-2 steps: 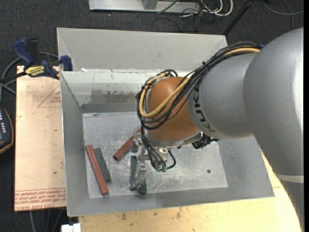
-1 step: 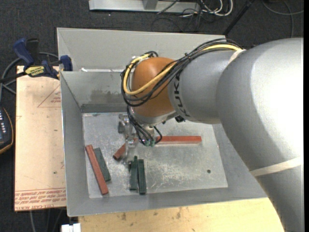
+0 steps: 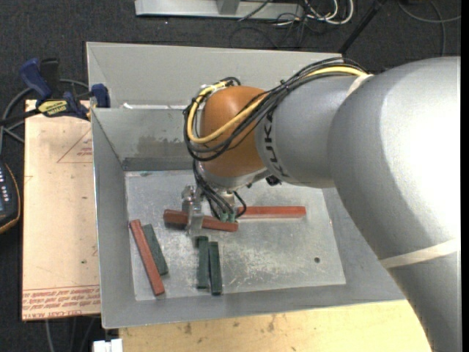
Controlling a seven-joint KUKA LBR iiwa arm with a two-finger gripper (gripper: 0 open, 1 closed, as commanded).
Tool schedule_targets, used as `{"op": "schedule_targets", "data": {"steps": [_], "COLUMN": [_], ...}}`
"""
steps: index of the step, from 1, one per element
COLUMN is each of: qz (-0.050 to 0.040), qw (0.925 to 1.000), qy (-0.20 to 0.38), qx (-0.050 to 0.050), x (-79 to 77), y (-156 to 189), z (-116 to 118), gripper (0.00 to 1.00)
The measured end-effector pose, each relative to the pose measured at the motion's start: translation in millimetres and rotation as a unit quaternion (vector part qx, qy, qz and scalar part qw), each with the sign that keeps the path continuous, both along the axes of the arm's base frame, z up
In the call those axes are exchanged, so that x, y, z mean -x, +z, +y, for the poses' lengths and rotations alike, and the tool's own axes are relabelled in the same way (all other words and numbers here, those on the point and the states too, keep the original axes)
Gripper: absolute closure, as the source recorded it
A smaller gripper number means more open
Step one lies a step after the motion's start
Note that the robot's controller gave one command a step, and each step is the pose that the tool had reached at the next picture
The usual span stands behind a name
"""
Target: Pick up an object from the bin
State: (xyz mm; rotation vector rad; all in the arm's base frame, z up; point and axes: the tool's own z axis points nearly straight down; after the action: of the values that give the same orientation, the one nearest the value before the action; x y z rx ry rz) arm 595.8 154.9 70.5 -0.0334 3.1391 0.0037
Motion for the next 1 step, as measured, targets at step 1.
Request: {"op": "schedule_targets", "data": {"steps": [1], "qz": [-0.0002], "qw": [0.9998], "qy": [0.021], "qx": [0.000], "x": [20.3], "y": [0.4], "z": [-20.9], "gripper": [1.00]}}
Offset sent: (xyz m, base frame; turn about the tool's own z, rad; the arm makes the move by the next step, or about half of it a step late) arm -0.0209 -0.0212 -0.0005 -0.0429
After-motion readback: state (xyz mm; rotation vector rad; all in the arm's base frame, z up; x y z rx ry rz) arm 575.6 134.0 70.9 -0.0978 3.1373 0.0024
